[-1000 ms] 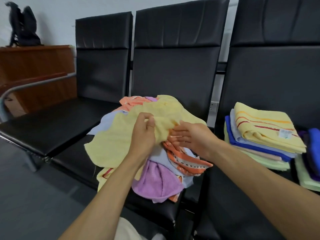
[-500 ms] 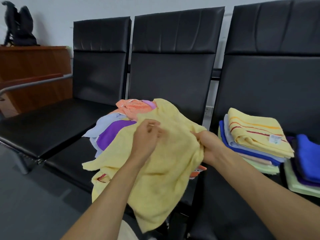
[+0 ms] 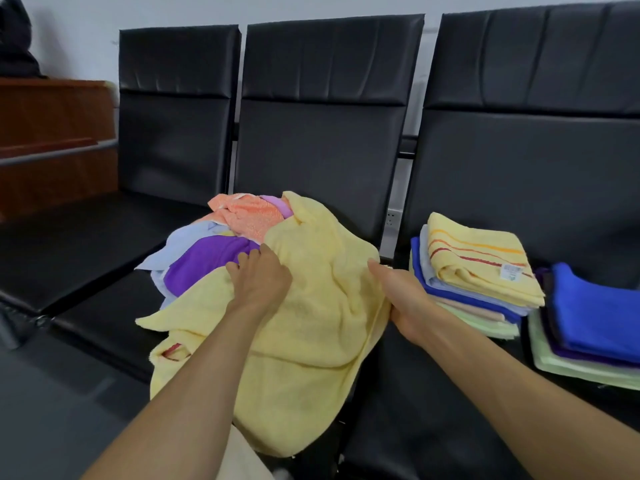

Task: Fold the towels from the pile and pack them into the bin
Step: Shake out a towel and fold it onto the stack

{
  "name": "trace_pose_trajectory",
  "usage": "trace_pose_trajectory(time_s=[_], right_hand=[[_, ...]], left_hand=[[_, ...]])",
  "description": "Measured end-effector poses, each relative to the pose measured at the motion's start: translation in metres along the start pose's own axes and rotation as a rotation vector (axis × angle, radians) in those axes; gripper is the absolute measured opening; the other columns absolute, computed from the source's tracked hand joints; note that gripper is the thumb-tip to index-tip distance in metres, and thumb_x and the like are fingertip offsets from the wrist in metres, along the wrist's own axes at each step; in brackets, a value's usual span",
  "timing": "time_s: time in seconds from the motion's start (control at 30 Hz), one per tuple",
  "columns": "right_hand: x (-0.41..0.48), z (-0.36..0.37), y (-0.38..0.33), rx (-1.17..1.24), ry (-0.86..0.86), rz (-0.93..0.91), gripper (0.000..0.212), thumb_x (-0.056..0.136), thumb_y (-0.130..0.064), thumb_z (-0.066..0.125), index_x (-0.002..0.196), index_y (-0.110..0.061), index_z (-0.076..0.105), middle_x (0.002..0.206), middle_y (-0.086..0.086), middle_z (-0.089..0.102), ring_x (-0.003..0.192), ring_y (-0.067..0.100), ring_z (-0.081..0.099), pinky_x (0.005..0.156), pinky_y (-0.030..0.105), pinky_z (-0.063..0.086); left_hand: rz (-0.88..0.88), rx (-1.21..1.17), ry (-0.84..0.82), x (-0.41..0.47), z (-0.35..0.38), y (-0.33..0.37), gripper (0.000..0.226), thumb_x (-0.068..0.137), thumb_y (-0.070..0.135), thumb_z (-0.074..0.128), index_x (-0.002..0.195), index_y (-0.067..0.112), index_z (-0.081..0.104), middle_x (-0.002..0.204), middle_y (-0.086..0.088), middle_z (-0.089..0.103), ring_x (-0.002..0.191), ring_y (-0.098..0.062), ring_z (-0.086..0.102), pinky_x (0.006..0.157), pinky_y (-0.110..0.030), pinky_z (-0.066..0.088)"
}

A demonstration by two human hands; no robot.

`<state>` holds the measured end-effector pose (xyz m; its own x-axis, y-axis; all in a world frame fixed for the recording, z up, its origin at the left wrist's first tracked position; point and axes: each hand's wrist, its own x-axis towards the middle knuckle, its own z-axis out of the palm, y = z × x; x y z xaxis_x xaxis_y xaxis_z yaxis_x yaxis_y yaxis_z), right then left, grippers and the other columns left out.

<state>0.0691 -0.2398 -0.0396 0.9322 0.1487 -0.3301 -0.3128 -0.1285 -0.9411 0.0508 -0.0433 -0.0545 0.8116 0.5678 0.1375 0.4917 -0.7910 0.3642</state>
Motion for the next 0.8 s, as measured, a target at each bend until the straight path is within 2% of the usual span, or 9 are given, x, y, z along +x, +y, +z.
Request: trace_pose_trajectory(time_s=[0.07, 0.17, 0.27, 0.37, 0.5, 0.57, 0.63, 0.73, 0.8], right_hand=[[0.003, 0.0, 0.002, -0.044, 0.025, -0.016, 0.046, 0.094, -0.028, 0.059, 0.134, -0.01, 0.044, 0.121, 0.005, 0.054, 0.109, 0.023, 0.051, 0.093, 0.036, 0.044], [0.004, -0.003, 0.004, -0.109, 0.103, -0.048, 0.036, 0.091, -0.019, 0.062, 0.123, -0.009, 0.048, 0.099, 0.002, 0.052, 0.098, 0.021, 0.051, 0.082, 0.034, 0.046], [0.003, -0.009, 0.002, -0.07, 0.159, -0.079, 0.032, 0.092, -0.021, 0.062, 0.12, -0.01, 0.052, 0.106, 0.004, 0.055, 0.101, 0.022, 0.053, 0.089, 0.039, 0.05], [-0.003, -0.011, -0.008, -0.022, 0.185, -0.127, 0.015, 0.097, -0.022, 0.053, 0.108, -0.012, 0.053, 0.101, 0.003, 0.056, 0.104, 0.023, 0.054, 0.096, 0.042, 0.05], [-0.024, -0.015, -0.043, -0.005, 0.148, -0.321, 0.028, 0.096, -0.02, 0.041, 0.095, -0.014, 0.068, 0.108, 0.014, 0.066, 0.107, 0.031, 0.06, 0.095, 0.049, 0.051], [-0.037, -0.023, -0.067, 0.048, 0.14, -0.401, 0.033, 0.099, -0.021, 0.038, 0.095, -0.005, 0.067, 0.113, 0.023, 0.064, 0.109, 0.04, 0.058, 0.096, 0.055, 0.048], [-0.053, -0.038, -0.092, 0.147, 0.147, -0.449, 0.033, 0.101, -0.018, 0.038, 0.097, -0.004, 0.067, 0.113, 0.024, 0.065, 0.106, 0.038, 0.062, 0.097, 0.055, 0.047], [-0.078, -0.068, -0.124, 0.299, 0.186, -0.503, 0.029, 0.1, -0.014, 0.042, 0.096, -0.01, 0.07, 0.106, 0.016, 0.07, 0.099, 0.028, 0.066, 0.092, 0.049, 0.053], [-0.097, -0.093, -0.142, 0.374, 0.238, -0.529, 0.024, 0.094, -0.011, 0.049, 0.096, -0.006, 0.072, 0.1, 0.011, 0.071, 0.091, 0.028, 0.066, 0.083, 0.042, 0.056]], left_hand=[[-0.033, -0.104, -0.001, -0.003, -0.004, 0.001, 0.02, 0.093, 0.02, 0.039, 0.103, 0.01, 0.053, 0.114, -0.01, 0.055, 0.115, -0.031, 0.042, 0.104, -0.044, 0.022], [-0.064, -0.151, 0.016, -0.004, -0.009, -0.005, 0.031, 0.097, 0.035, 0.038, 0.083, 0.012, 0.052, 0.094, -0.005, 0.053, 0.094, -0.027, 0.044, 0.101, -0.043, 0.024], [-0.031, -0.216, 0.097, -0.002, -0.012, -0.011, 0.036, 0.098, 0.042, 0.045, 0.086, 0.011, 0.059, 0.091, -0.004, 0.054, 0.099, -0.031, 0.05, 0.095, -0.041, 0.027], [0.035, -0.571, 0.216, -0.014, -0.021, -0.006, 0.036, 0.099, 0.033, 0.048, 0.071, 0.011, 0.051, 0.075, -0.001, 0.053, 0.086, -0.029, 0.052, 0.085, -0.04, 0.036], [0.042, -0.908, 0.15, -0.03, -0.066, 0.022, 0.021, 0.099, 0.023, 0.046, 0.084, 0.013, 0.058, 0.074, 0.003, 0.053, 0.078, -0.02, 0.049, 0.062, -0.03, 0.036], [-0.019, -1.118, 0.014, -0.031, -0.097, 0.04, 0.023, 0.096, 0.023, 0.052, 0.074, 0.016, 0.053, 0.066, 0.002, 0.051, 0.071, -0.021, 0.049, 0.063, -0.027, 0.039], [-0.048, -1.417, -0.124, -0.033, -0.127, 0.057, 0.023, 0.094, 0.031, 0.059, 0.079, 0.013, 0.055, 0.066, -0.004, 0.063, 0.069, -0.024, 0.064, 0.069, -0.03, 0.052], [-0.022, -1.714, -0.261, -0.043, -0.171, 0.085, 0.046, 0.092, 0.051, 0.056, 0.107, 0.008, 0.063, 0.101, -0.018, 0.072, 0.09, -0.033, 0.072, 0.08, -0.049, 0.057], [-0.006, -1.753, -0.226, -0.052, -0.201, 0.109, 0.044, 0.093, 0.05, 0.055, 0.112, 0.011, 0.063, 0.103, -0.014, 0.073, 0.09, -0.031, 0.072, 0.079, -0.046, 0.057]])
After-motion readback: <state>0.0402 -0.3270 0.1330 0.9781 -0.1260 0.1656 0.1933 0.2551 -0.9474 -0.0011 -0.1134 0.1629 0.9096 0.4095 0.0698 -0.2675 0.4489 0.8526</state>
